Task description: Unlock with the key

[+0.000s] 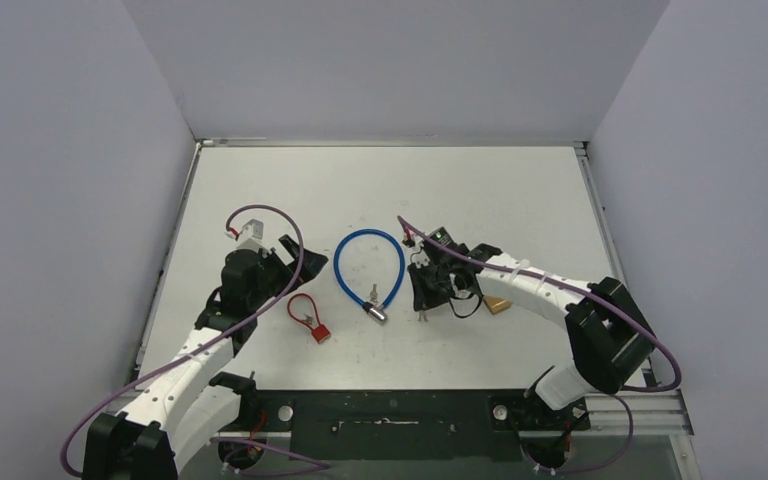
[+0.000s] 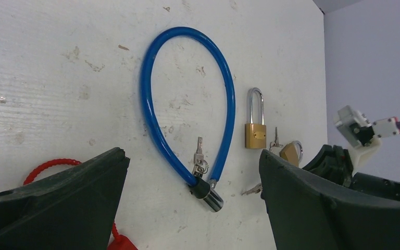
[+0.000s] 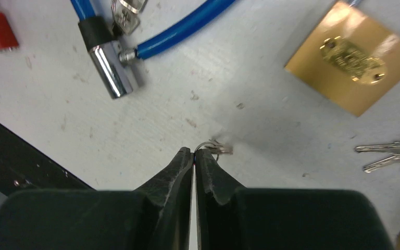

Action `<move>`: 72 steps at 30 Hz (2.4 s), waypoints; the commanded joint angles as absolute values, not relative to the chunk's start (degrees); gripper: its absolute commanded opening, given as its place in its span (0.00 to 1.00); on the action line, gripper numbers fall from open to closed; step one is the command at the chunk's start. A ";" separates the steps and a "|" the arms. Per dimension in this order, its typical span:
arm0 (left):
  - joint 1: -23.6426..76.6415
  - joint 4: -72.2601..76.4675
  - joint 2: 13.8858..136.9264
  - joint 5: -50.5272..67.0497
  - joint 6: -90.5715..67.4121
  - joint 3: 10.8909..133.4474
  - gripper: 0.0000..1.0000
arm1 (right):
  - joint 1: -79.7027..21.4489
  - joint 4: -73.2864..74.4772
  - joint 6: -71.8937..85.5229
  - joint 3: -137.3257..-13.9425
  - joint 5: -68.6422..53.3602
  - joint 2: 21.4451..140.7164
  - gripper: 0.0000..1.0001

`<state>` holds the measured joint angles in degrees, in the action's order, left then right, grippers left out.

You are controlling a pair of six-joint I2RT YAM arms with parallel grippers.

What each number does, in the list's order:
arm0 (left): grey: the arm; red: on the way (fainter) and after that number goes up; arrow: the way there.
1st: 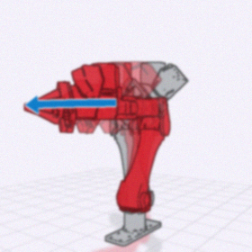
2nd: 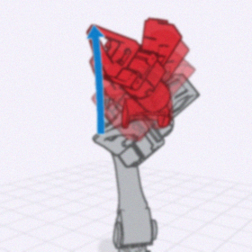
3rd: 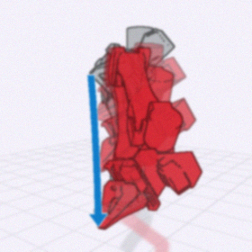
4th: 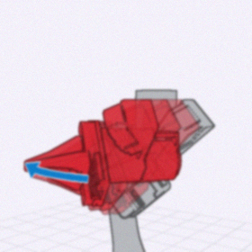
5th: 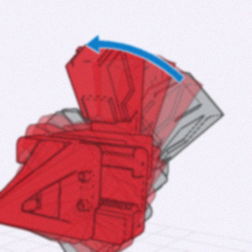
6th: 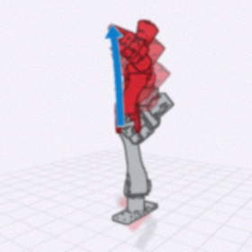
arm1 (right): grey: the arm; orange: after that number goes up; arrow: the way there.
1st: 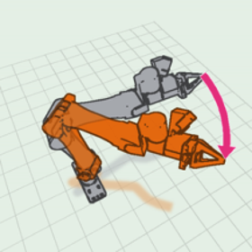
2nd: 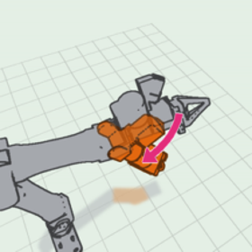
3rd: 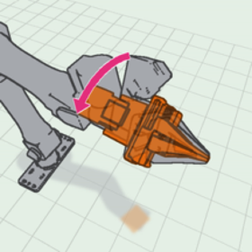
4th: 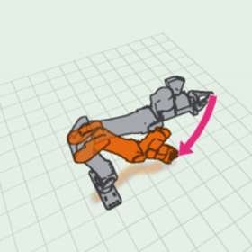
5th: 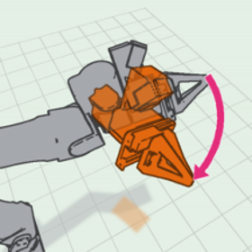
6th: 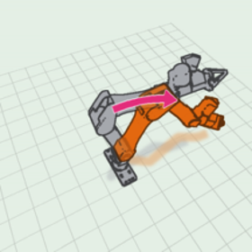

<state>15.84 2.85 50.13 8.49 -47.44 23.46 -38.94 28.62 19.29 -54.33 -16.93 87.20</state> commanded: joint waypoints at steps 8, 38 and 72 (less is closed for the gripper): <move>16.17 4.27 49.38 9.23 -46.46 23.72 0.95 | -44.25 34.84 24.83 -53.44 -8.92 82.64 0.53; 16.17 -1.53 44.97 8.36 -45.18 23.92 0.95 | -56.63 36.30 6.43 -56.75 -1.12 96.98 0.49; 23.07 25.31 50.27 15.76 -61.96 13.75 0.95 | -47.38 14.76 19.73 -46.94 -9.05 80.70 0.00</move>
